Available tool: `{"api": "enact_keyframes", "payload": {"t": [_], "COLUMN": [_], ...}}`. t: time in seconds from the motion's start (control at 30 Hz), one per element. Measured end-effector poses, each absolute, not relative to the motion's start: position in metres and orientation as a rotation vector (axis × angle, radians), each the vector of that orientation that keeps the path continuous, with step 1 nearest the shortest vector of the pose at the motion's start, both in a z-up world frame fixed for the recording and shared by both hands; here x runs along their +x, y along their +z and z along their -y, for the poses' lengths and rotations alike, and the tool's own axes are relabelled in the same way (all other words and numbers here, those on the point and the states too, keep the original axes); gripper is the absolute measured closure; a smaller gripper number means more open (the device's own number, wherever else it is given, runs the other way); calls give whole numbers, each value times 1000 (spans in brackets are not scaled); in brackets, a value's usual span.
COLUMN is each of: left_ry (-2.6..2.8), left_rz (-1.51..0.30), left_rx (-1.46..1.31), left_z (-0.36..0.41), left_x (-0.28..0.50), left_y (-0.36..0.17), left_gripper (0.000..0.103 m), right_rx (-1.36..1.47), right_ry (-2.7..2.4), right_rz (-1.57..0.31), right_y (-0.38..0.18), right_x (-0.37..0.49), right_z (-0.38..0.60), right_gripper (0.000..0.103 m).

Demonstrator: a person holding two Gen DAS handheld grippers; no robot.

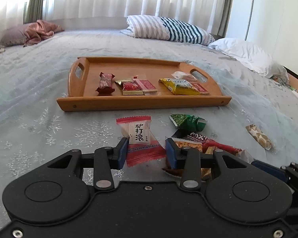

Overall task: Organize snacks
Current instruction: 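Grasp the red-and-white candy packet with the left tool while the right tool grasps the red chip bag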

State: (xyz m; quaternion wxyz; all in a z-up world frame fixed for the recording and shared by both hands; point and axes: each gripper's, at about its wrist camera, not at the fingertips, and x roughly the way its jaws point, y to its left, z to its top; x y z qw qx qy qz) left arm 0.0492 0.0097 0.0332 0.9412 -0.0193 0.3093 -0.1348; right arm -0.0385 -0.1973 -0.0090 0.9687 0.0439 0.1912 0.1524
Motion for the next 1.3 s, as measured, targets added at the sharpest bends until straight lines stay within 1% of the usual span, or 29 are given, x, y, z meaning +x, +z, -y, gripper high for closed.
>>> {"api": "enact_keyframes", "payload": {"t": [0.03,0.2,0.4,0.67,0.77,0.9,1.03,1.1,1.17,1.3], "left_ry": [-278,-288,-294,-286,-288,-285,-278,-271,-259,-232], "left_rz": [-626,-613,-619,-621,-621,-618,-602,-601,-599,-616], "left_rx": [-31,3,27,33,37,37,43,37,18,-40], "left_z": [-10,-10,-12,-17,-17,-17,-17,-18,-20,-25], "left_x": [47,37,31,29,28,28,28,29,30,36], "left_y": [34,34,30,28,27,28,28,28,27,24], "left_gripper": [64,64,64,64,64,63,60,58,55,55], "right_rx": [90,70,-1,24,24,35,70,79,87,75], "right_ry": [313,335,387,374,367,348,329,309,286,225], "right_rz": [-389,-394,-400,-415,-416,-412,-413,-405,-394,-364], "right_y": [-9,-10,-12,-15,-16,-14,-12,-11,-10,-8], "right_x": [-37,-29,-19,-12,-11,-11,-12,-14,-17,-23], "right_z": [198,199,191,189,188,189,193,194,194,189], "right_gripper": [40,37,28,28,30,39,45,46,47,50]}}
